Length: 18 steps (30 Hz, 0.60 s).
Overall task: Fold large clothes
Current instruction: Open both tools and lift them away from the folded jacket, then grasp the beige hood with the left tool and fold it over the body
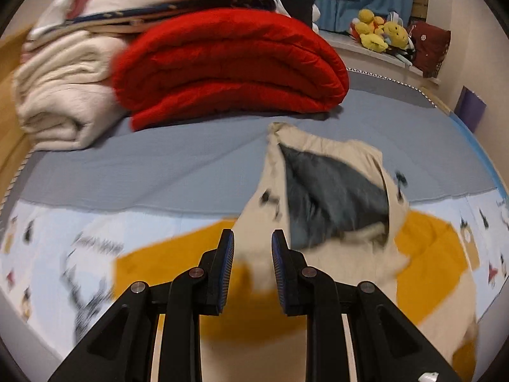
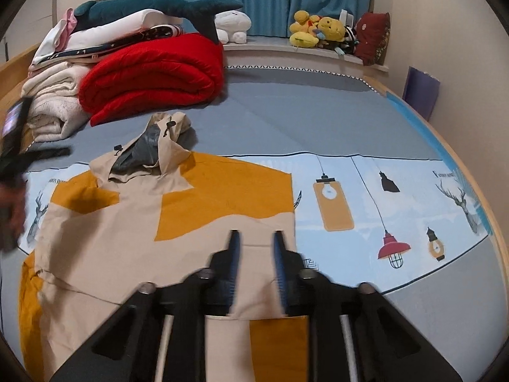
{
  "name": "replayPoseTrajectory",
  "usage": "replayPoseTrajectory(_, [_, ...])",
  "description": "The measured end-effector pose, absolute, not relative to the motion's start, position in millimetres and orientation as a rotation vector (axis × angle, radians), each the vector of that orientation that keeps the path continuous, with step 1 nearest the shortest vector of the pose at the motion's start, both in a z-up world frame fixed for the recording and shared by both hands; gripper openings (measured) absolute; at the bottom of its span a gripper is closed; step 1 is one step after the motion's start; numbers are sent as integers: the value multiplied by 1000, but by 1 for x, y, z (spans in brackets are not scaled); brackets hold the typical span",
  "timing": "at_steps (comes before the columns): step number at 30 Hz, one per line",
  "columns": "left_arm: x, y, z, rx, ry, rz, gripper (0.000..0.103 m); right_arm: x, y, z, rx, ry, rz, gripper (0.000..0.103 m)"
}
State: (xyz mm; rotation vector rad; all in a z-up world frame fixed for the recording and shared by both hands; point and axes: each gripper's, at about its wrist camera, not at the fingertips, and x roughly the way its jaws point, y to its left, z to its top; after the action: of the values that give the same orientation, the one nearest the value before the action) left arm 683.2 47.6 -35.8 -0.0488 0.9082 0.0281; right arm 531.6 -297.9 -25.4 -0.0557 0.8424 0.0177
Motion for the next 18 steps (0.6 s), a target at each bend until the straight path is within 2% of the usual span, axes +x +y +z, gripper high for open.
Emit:
replayPoseTrajectory(3, [739,46,-54,-84,944,24,22,533,-301,-29,-66,841,13,9])
replayPoseTrajectory(10, [841,48,-94,-253,1026,45,23,543,-301,-44,-50,885,26,11])
replayPoseTrajectory(12, [858,46,-104,-279,1041,52,38,544,-301,-48,-42,894,47,11])
replayPoseTrajectory(13, [863,46,-108,-287,1046,55,41,545,-301,-50,-38,901,49,11])
replayPoseTrajectory(16, [882,48,-127,-307,1077,90,42,549,-304,-57,-18,928,46,12])
replayPoseTrajectory(18, [887,51,-136,-344,1081,93,38,551,-305,-60,-11,938,45,12])
